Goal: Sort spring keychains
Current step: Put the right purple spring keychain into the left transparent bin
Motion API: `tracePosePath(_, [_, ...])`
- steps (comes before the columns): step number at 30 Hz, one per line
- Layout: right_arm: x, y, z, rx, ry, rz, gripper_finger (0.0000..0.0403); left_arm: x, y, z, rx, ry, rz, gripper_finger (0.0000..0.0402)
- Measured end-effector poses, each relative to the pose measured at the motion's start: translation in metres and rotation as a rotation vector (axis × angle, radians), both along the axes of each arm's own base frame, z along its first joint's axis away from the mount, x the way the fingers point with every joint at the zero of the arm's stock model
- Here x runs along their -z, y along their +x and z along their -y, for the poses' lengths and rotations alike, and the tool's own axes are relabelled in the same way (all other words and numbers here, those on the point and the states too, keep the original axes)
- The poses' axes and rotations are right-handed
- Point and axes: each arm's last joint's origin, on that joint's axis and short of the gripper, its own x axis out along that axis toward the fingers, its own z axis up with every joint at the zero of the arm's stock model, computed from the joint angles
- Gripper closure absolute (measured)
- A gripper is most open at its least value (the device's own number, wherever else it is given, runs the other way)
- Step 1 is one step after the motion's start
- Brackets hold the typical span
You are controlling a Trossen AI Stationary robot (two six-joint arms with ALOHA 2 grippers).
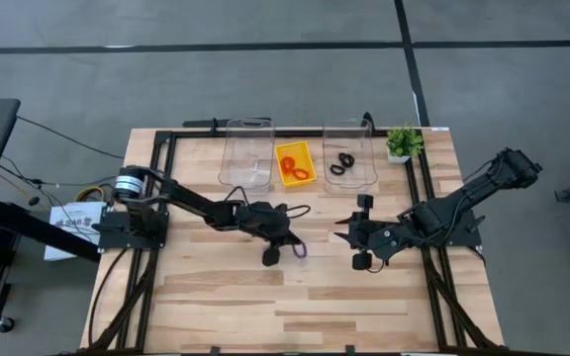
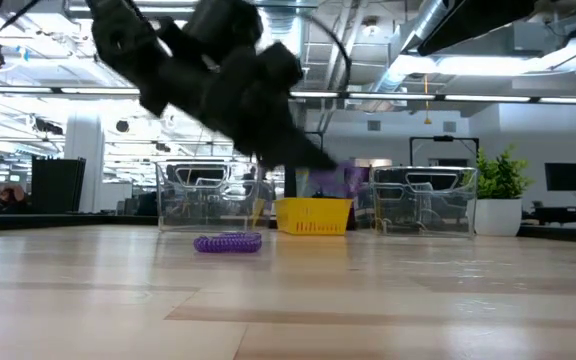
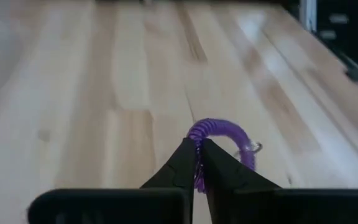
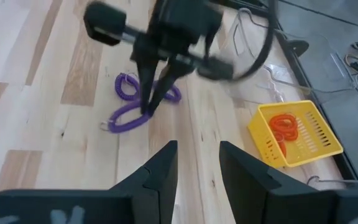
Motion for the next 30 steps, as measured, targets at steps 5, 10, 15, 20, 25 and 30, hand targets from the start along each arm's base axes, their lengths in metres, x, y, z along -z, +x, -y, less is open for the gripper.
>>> tracePosePath(5, [0.018,-0.001,0.0,0.003,0.01,0.016,0.0294,-0.04,-0.016,0.011,-0.184,0.166,0.079,0.0386])
tracePosePath(10, [0.054,-0.006,0.004,0.017,0.036,0.031,0.0294,-0.074,-0.044,0.015,-0.534,0.361,0.183,0.0385])
tracePosePath(15, [0.083,-0.014,0.007,0.035,0.091,0.087,0.0294,-0.092,-0.074,-0.006,-0.879,0.429,0.23,0.0377])
tracePosePath(20, [0.097,-0.019,0.011,0.021,0.096,0.12,0.0294,-0.086,-0.1,-0.041,-1.089,0.343,0.252,0.0373])
tracePosePath(25, [0.096,-0.018,0.01,0.009,0.089,0.131,0.0294,-0.062,-0.117,-0.077,-1.209,0.289,0.207,0.0372])
tracePosePath(30, [0.095,-0.017,0.01,-0.003,0.085,0.144,0.0294,-0.042,-0.129,-0.109,-1.233,0.149,0.161,0.0371])
